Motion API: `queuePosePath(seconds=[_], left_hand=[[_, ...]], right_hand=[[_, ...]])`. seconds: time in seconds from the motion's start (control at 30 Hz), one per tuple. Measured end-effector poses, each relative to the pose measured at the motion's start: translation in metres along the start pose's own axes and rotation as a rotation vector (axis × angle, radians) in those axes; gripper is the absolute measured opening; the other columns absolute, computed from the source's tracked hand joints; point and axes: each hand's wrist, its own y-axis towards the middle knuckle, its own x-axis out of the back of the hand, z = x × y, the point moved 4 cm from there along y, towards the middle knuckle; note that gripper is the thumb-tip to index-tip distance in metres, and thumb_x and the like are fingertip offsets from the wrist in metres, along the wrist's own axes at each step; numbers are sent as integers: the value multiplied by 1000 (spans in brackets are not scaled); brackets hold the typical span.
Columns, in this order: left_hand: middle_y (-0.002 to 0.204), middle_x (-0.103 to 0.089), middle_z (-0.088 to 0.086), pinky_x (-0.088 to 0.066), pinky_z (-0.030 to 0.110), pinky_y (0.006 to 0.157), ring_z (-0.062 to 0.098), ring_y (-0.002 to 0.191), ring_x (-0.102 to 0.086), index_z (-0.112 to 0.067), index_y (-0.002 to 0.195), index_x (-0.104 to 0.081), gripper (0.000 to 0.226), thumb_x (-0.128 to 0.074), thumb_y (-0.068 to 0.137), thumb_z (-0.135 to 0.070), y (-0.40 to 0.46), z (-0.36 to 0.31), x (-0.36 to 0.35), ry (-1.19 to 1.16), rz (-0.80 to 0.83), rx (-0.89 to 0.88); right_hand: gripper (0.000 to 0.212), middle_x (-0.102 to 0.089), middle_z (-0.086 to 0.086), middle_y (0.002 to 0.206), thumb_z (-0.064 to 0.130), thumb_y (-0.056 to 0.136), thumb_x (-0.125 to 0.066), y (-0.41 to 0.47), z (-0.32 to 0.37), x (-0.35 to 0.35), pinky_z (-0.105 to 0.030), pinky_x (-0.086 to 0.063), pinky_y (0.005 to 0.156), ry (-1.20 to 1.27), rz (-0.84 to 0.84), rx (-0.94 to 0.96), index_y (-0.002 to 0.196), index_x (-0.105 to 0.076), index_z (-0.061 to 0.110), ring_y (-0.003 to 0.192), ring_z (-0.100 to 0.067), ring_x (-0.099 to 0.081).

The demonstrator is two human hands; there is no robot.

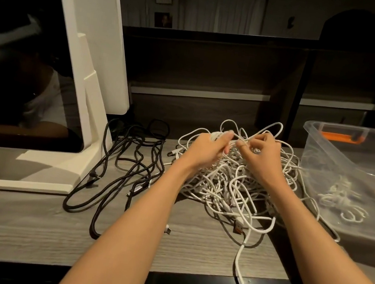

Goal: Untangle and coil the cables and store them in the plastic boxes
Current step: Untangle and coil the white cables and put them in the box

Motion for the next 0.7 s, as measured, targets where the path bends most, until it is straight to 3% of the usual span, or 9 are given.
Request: queuePosePath(seconds=[0.07, 0.13, 0.17, 0.23, 0.3, 0.4, 0.5, 0.6, 0.7], left_hand=[[55, -46, -3, -28, 17, 43, 4, 40, -32, -15, 91, -68, 38, -40, 104, -38, 3, 1, 3, -98, -131, -4], [73, -59, -1, -28, 18, 44, 3, 40, -34, -16, 118, -64, 36, -40, 103, -39, 5, 5, 5, -199, -231, 31], [85, -63, 0, -30, 18, 45, 3, 43, -36, -20, 122, -61, 34, -40, 103, -40, 5, 6, 5, -275, -256, 51], [105, -63, -1, -38, 18, 52, 4, 59, -45, -30, 117, -62, 30, -39, 103, -42, 6, 5, 5, -444, -251, 64], [112, -63, -4, -46, 24, 68, 8, 82, -51, -31, 103, -67, 34, -35, 103, -44, 8, 3, 5, -526, -251, 79], [85, -69, -2, -46, 28, 76, 12, 88, -60, -18, 79, -61, 44, -34, 104, -42, 12, 7, 3, -670, -288, 148], [50, -46, -2, -47, 29, 69, 12, 56, -58, -16, 63, -45, 49, -37, 103, -43, 13, 8, 0, -830, -326, 161], [45, -29, -5, -45, 25, 56, 8, 41, -35, -18, 58, -37, 52, -39, 102, -45, 16, 6, 2, -905, -397, 148], [44, -25, -6, -30, 19, 39, 7, 37, -24, -19, 58, -35, 53, -42, 100, -50, 22, 6, 4, -879, -420, 146]], right_hand=[[30, -51, -2, 106, 43, 85, -66, 0, 0, -3, -38, -41, 91, -72, 22, 1, 73, -63, 16, 110, -21, -44], [28, -50, -1, 107, 43, 84, -67, 1, 0, -3, -37, -41, 90, -94, 35, -12, 75, -63, 17, 112, -22, -44], [27, -50, -1, 108, 43, 84, -67, 1, 0, -2, -36, -40, 89, -105, 43, -18, 73, -62, 19, 112, -22, -43], [27, -49, -1, 109, 42, 85, -67, 2, 1, -1, -34, -39, 88, -157, 68, -19, 67, -58, 23, 114, -22, -41], [27, -48, -1, 110, 43, 85, -66, 1, 2, 0, -35, -40, 86, -211, 89, -13, 67, -57, 24, 115, -22, -40], [26, -49, -1, 109, 43, 88, -63, 3, 4, 3, -32, -39, 80, -278, 53, 51, 71, -60, 22, 112, -22, -43], [39, -54, 0, 103, 50, 89, -56, 8, 10, 5, -32, -41, 73, -252, -12, 102, 77, -68, 15, 100, -19, -49], [54, -52, 3, 94, 63, 86, -50, 15, 14, 1, -31, -40, 65, -235, 7, 85, 71, -67, 13, 86, -12, -50], [42, -50, 4, 93, 54, 86, -58, 21, 12, 0, -30, -37, 67, -263, 21, 115, 72, -62, 14, 85, -12, -49]])
